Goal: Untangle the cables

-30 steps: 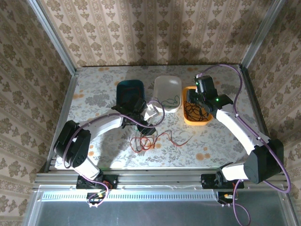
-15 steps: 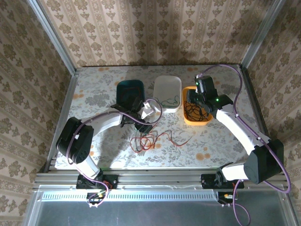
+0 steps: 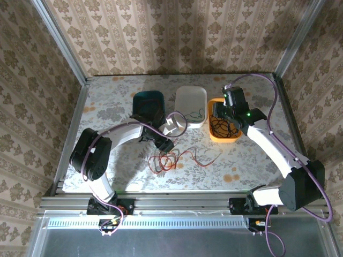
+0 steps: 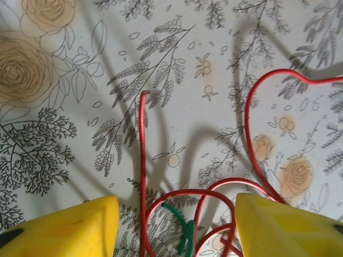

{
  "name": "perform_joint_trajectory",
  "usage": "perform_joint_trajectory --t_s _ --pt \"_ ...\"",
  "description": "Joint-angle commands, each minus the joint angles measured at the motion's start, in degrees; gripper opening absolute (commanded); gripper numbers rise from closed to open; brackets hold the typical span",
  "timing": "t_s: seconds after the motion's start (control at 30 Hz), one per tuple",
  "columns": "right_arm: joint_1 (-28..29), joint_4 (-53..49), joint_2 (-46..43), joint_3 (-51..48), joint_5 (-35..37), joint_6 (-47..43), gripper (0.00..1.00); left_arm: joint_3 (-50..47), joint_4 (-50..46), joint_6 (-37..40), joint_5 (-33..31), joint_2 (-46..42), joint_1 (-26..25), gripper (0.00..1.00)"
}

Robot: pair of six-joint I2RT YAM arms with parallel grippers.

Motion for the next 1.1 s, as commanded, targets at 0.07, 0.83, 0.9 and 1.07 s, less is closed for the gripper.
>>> perform_joint_trajectory --t_s 0.07,0.83,0.9,1.07 --pt "0.1 0.0 -0.9 -0.7 0.3 0.0 0.5 1.9 -5.8 2.8 3.2 -1.1 -1.6 0.67" --pt "-0.4 0.6 -2.0 -1.8 0.9 0.0 0.5 11.2 -12.3 4.8 -10.7 3.9 -6.0 0.0" --pt "-0.4 0.7 -2.0 -1.8 0.9 0.1 0.5 12.9 -11.0 4.1 -9.4 2.6 -6.3 0.0" --pt "-0.4 0.4 -2.1 -1.5 1.1 -0.1 0.5 15.9 -5.6 2.1 -3.6 -2.0 -6.3 0.0"
